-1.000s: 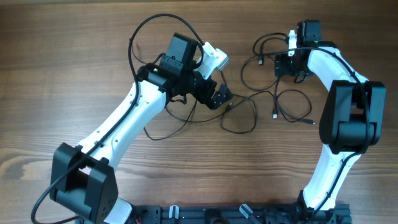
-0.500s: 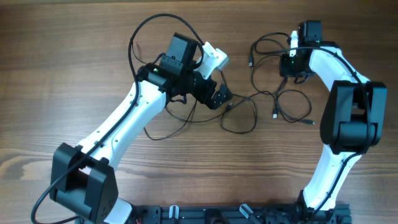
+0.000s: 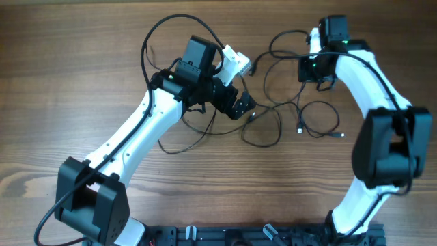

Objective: Untangle cables

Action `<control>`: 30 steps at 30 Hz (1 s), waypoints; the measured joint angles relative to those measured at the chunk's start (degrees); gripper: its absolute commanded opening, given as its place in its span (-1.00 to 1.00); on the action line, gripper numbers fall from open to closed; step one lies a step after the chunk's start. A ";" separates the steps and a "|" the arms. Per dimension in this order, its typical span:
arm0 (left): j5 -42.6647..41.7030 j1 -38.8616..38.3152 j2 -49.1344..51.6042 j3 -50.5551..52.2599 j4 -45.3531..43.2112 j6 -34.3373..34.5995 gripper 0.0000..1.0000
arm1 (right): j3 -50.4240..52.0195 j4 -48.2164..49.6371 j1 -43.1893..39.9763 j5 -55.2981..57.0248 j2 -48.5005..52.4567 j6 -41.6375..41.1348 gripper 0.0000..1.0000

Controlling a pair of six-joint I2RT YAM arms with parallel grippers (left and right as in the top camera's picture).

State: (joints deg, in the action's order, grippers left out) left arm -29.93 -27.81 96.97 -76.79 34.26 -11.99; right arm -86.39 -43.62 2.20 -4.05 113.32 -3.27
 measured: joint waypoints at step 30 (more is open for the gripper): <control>-1.16 0.00 0.00 0.00 1.57 0.00 1.00 | -12.68 -11.89 -0.15 29.77 -36.52 -3.28 -0.91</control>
State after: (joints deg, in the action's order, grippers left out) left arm -31.09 -27.81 96.97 -76.79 35.83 -11.99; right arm -99.07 -55.51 2.04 25.71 76.79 -6.55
